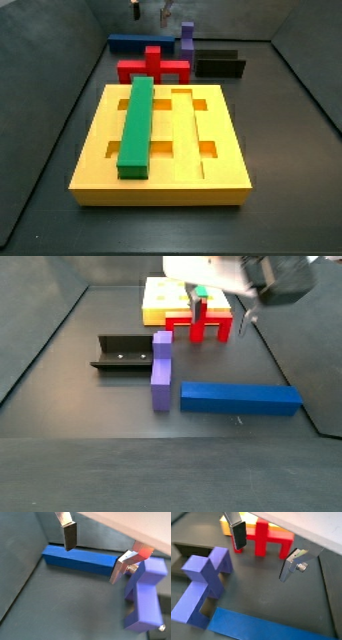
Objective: Pick up the blue object. Move up. Move to above the board. Insert the blue object.
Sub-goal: Pick up the blue object.
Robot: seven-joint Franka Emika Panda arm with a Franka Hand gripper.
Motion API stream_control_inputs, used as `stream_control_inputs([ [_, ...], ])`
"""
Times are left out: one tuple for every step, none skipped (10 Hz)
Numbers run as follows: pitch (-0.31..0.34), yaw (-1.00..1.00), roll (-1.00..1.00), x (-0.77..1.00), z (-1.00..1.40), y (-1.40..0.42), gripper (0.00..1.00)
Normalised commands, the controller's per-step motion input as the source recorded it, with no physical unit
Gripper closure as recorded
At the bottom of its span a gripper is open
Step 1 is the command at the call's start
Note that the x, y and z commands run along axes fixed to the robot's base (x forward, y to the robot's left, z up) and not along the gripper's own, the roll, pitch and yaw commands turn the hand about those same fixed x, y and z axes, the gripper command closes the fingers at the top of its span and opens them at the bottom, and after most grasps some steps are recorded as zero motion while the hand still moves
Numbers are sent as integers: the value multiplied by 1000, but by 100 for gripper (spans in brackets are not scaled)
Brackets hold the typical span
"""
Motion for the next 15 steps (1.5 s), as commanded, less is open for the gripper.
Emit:
stream_control_inputs([
  [0,-1000,-4,0,-274,0,0],
  [0,-1000,0,0,-291,0,0],
  [0,-1000,-13,0,-211,0,0],
  [-14,-1000,-81,0,0,0,0],
  [-9,-1000,-74,0,0,0,0],
  [-20,-1000,-93,9,3,0,0],
  [-41,-986,-131,34,31,0,0],
  [-44,-903,-134,0,23,0,0],
  [-36,-766,-144,0,0,60,0],
  [-20,-623,-186,-49,0,177,0],
  [-46,-500,0,0,-820,531,0],
  [-46,-349,0,0,-509,697,0],
  [-11,-354,-40,0,-429,643,0],
  [-29,-306,-77,0,-360,651,0],
  [-29,-391,-91,0,-369,551,0],
])
